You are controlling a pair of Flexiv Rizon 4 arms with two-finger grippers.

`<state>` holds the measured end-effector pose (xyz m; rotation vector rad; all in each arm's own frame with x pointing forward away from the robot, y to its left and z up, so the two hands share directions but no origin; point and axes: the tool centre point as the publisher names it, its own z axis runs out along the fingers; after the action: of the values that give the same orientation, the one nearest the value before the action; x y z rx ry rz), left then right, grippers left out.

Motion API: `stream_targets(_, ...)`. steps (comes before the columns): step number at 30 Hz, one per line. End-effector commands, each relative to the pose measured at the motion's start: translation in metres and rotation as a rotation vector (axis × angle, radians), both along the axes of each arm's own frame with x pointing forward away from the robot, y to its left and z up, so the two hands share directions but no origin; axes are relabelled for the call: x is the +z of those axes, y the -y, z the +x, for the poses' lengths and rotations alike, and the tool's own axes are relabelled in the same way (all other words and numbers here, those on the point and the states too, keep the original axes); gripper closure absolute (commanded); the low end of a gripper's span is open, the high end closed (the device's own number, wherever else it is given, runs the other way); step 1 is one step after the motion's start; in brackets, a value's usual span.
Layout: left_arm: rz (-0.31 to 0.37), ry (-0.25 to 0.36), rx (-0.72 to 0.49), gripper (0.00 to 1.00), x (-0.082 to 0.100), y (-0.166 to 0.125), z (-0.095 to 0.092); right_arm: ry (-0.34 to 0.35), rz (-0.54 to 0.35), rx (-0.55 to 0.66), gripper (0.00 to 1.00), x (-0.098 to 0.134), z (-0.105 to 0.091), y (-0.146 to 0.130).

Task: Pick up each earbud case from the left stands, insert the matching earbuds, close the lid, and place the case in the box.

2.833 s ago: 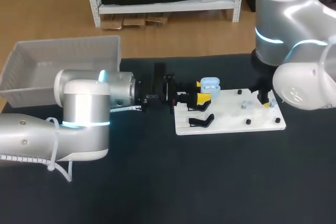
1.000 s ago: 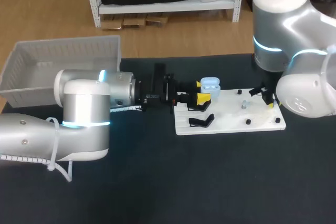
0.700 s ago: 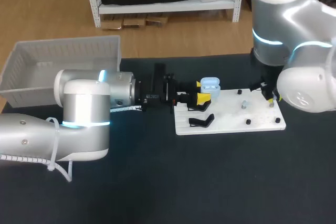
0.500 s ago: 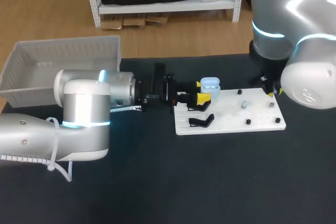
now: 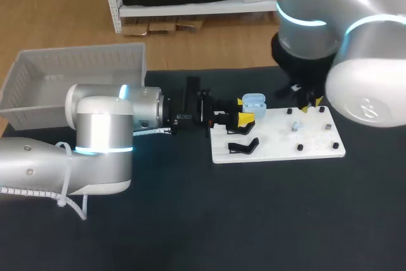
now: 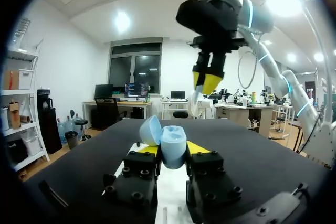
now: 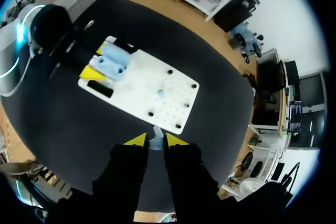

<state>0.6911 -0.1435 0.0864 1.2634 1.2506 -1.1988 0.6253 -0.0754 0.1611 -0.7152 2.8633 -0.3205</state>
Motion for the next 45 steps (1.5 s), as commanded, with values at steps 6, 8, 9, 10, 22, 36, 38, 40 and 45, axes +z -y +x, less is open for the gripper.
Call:
stream_targets(6,-0.006,0.004,0.003,1.0,-0.002,0.0,0.0,-0.052,0.02,-0.014,1.0,0.006,-0.005,-0.022)
stream_targets(8,-0.006,0.004,0.003,1.0,-0.002,0.0,0.0,-0.052,0.02,-0.014,1.0,0.006,-0.005,-0.022)
stream_targets(9,-0.006,0.004,0.003,1.0,-0.002,0.0,0.0,-0.052,0.02,-0.014,1.0,0.006,-0.005,-0.022)
stream_targets(10,-0.006,0.004,0.003,1.0,-0.002,0.0,0.0,-0.052,0.02,-0.014,1.0,0.006,-0.005,-0.022)
stream_targets(22,-0.006,0.004,0.003,1.0,-0.002,0.0,0.0,-0.111,0.034,-0.217,1.0,0.004,-0.003,-0.055)
stream_targets(36,-0.006,0.004,0.003,1.0,-0.002,0.0,0.0,-0.101,0.054,-0.395,1.0,0.0,0.02,-0.071)
stream_targets(38,-0.006,0.004,0.003,1.0,-0.002,0.0,0.0,-0.101,0.054,-0.395,1.0,0.0,0.02,-0.071)
stream_targets(40,-0.006,0.004,0.003,1.0,-0.002,0.0,0.0,-0.101,0.054,-0.395,1.0,0.0,0.02,-0.071)
stream_targets(45,-0.006,0.004,0.003,1.0,-0.002,0.0,0.0,-0.101,0.054,-0.395,1.0,0.0,0.02,-0.071)
